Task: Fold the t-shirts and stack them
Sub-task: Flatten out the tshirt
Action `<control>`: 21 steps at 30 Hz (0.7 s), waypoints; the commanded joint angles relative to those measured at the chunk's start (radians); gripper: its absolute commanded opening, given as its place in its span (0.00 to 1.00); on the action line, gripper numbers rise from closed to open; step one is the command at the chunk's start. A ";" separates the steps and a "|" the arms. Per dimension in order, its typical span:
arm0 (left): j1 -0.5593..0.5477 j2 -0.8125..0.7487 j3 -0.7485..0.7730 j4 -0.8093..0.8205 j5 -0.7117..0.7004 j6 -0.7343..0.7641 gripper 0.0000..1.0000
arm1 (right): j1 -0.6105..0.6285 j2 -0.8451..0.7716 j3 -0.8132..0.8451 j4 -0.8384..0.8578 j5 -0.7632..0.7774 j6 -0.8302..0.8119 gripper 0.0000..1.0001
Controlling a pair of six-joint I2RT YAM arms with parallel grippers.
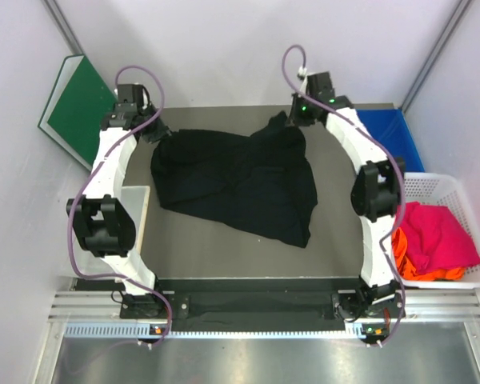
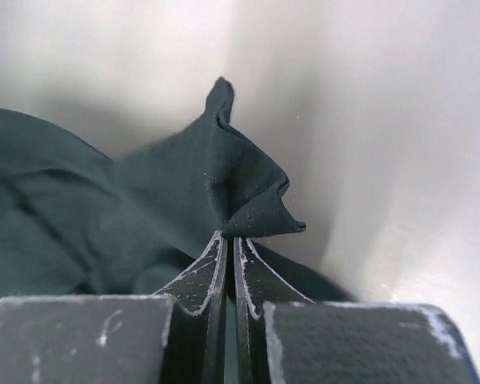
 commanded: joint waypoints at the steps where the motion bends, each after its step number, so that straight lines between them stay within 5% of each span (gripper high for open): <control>1: -0.002 -0.076 0.096 0.028 -0.009 0.011 0.00 | -0.016 -0.238 -0.020 0.037 0.030 -0.047 0.00; 21: -0.004 -0.382 0.181 0.157 -0.058 0.045 0.00 | -0.019 -0.795 -0.147 0.086 0.073 -0.139 0.00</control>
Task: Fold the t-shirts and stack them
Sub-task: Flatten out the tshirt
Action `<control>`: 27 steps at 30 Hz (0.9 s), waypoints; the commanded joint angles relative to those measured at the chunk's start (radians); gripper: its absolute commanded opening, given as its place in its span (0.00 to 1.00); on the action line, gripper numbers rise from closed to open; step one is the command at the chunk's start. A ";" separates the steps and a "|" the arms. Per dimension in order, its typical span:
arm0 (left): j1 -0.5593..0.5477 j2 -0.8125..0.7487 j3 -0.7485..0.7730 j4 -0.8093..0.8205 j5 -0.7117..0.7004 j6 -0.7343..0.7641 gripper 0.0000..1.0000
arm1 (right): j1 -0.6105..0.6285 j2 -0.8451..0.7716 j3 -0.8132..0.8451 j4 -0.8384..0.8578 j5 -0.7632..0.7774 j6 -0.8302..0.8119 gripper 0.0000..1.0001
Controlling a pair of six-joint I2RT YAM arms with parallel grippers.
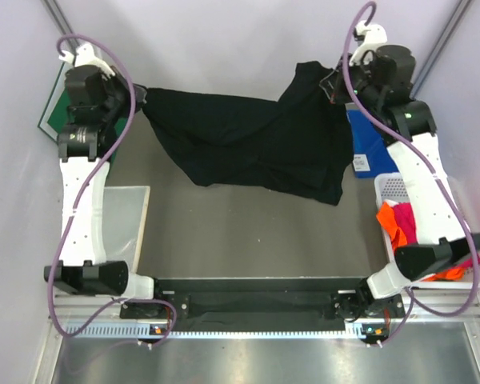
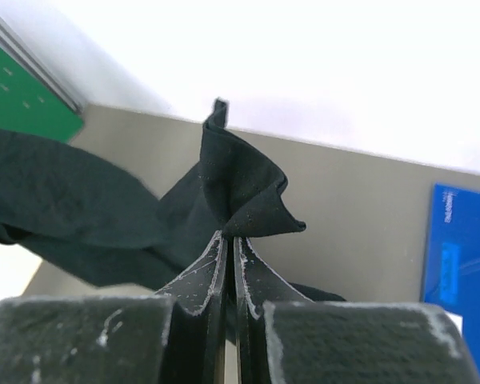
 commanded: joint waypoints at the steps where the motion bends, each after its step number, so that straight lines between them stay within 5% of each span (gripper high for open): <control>1: -0.002 -0.086 0.043 0.077 -0.005 0.022 0.00 | -0.009 -0.143 -0.001 0.067 0.016 -0.025 0.00; 13: -0.002 -0.249 0.132 0.030 -0.045 0.091 0.00 | 0.001 -0.364 -0.099 0.097 -0.023 -0.031 0.00; 27: -0.001 -0.237 0.337 -0.145 0.024 0.096 0.00 | 0.001 -0.457 0.139 -0.144 -0.009 0.121 0.00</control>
